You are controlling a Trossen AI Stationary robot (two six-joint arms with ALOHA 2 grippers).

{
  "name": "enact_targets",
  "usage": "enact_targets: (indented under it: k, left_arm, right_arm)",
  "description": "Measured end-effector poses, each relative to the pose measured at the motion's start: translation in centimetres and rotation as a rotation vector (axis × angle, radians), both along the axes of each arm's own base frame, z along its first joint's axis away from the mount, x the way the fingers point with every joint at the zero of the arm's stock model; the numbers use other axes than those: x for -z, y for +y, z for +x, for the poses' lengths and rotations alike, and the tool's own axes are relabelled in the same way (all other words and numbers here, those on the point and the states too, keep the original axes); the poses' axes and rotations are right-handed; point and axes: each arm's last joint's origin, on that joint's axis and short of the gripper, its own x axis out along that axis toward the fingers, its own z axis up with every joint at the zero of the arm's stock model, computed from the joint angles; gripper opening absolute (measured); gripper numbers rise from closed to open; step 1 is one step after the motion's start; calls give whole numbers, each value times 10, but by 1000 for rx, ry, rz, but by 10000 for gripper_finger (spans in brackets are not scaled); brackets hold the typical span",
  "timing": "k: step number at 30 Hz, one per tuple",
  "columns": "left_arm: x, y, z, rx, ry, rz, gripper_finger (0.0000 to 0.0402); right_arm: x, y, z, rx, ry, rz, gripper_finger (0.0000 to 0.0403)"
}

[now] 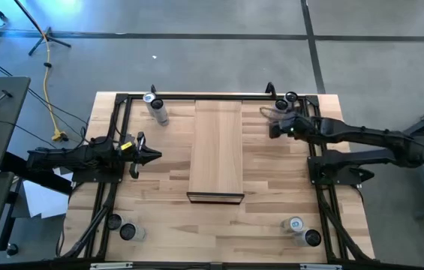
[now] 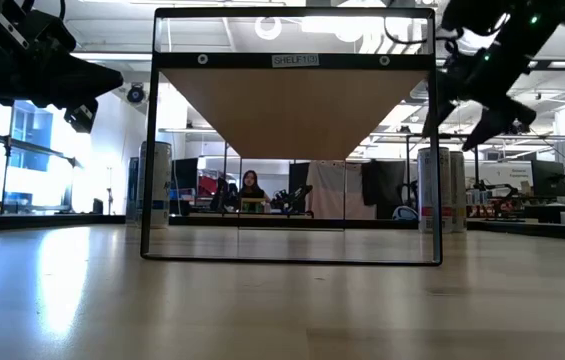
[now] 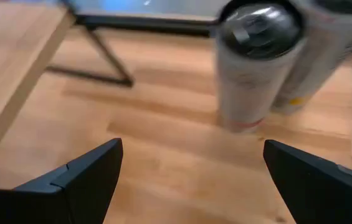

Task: Place canned beverage on shelf
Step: Put the top white pink soda can on the shelf

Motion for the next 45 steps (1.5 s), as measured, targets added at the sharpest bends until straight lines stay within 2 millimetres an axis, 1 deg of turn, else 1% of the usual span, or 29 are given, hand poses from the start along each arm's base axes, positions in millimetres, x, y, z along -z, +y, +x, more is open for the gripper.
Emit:
enact_targets:
  k: [3,8,17,25,30,36,45]
  left_arm:
    - [0,0,0,0,0,0,3]
    - [0,0,0,0,1,0,3]
    - [0,0,0,0,0,0,3]
    - [0,0,0,0,0,0,3]
    - [0,0,0,0,1,0,3]
    - [0,0,0,0,1,0,3]
    - [0,0,0,0,1,0,3]
  right_arm:
    - [7,-11,-2,76,61,-12,374]
    - [12,-24,10,107,52,-58,374]
    - [26,-32,23,186,117,-116,374]
    - [34,-38,32,227,112,-146,374]
    - [37,-43,33,236,124,-146,374]
    - [36,-49,29,312,94,-145,373]
    - [36,-54,26,344,91,-143,372]
